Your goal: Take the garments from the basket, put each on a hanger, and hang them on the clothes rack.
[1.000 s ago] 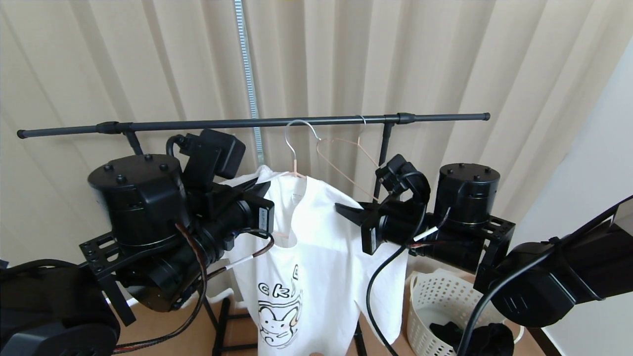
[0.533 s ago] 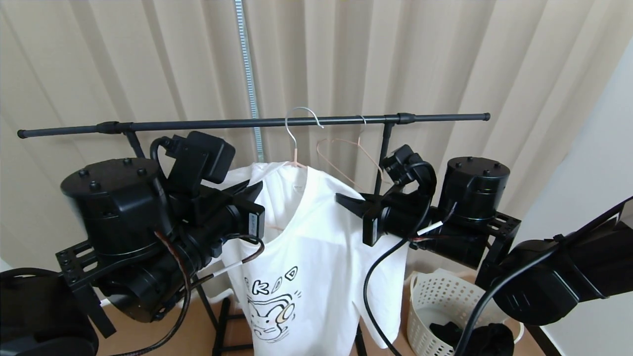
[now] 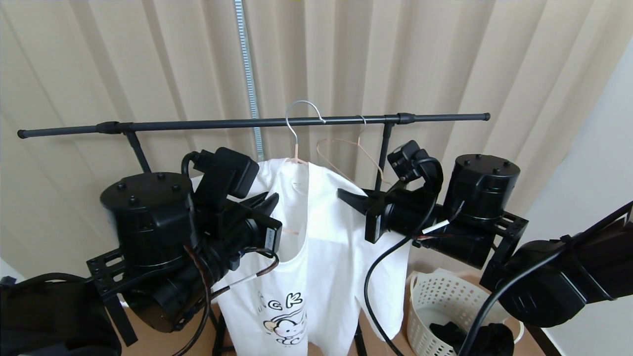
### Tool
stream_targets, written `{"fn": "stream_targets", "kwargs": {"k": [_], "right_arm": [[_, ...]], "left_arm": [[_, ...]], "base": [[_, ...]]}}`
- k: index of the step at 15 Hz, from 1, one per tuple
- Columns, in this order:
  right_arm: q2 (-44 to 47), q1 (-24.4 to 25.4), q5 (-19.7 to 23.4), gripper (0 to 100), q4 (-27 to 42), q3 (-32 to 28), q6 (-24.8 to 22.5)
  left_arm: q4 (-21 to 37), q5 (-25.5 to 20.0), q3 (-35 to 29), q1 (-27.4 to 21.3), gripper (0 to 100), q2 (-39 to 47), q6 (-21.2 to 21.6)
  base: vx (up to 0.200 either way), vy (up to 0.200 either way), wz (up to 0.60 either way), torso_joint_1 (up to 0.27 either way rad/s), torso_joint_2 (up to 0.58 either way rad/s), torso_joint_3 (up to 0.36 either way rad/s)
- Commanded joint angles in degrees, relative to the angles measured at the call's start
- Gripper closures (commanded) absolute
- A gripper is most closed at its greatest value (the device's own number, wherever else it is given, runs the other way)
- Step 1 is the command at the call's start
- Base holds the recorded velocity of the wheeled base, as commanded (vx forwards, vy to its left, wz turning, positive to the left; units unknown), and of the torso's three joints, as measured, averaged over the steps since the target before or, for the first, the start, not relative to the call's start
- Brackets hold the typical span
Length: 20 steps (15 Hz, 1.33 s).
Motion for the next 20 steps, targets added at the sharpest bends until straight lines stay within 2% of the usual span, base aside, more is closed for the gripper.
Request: {"fn": "stream_targets", "kwargs": {"k": [1,4,9,12,14,16,17,18,19,20], "right_arm": [[-0.44,0.02,0.04,100,-0.40,0.50,-0.01],[-0.35,0.02,0.12,100,-1.54,0.76,-0.01],[0.44,-1.38,0.39,100,-1.54,0.32,0.08],[0.17,-3.05,3.90,100,-1.63,0.67,0.17],[0.53,-4.72,6.10,100,-1.63,0.67,0.17],[0.70,-5.95,9.00,100,-1.63,0.85,0.17],[0.70,-6.66,10.41,100,-1.54,1.02,0.26],[0.70,-7.18,11.64,100,-1.54,1.55,0.26],[0.70,-7.45,12.43,100,-1.63,1.81,0.17],[0.70,-7.89,14.10,100,-1.63,2.17,0.17]], "left_arm": [[-0.18,-0.02,-0.54,-0.01,0,2.22,-0.01],[-0.18,-0.02,-0.90,-0.89,0,1.87,-0.27],[-0.09,-0.02,1.74,-1.60,0,-4.46,-0.27],[0.00,-0.02,3.06,-1.16,0,-7.89,-0.36],[0.52,-0.46,3.85,2.62,0,-11.49,-0.27],[4.57,-1.60,3.15,6.75,0,-14.83,-0.27],[8.52,-5.47,2.36,9.74,0,-17.11,-0.36],[14.50,-11.53,0.95,13.70,0,-19.75,-0.36],[18.45,-15.05,-0.02,15.98,0,-20.89,-0.01],[27.15,-23.40,-2.83,21.34,0,-22.21,0.08]], "base": [[0.000,0.000,0.00,0.000,0.00,0.000],[0.000,0.000,0.00,0.000,0.00,0.000],[0.000,0.000,0.00,0.000,0.00,0.000],[0.000,0.000,0.00,0.000,0.00,0.000],[0.000,0.000,0.00,0.000,0.00,0.000],[0.000,0.000,0.00,0.000,0.00,0.000],[0.000,0.000,0.00,0.000,0.00,0.000],[0.000,0.000,0.00,0.000,0.00,0.000],[0.000,0.000,0.00,0.000,0.00,0.000],[0.000,0.000,0.00,0.000,0.00,0.000]]}}
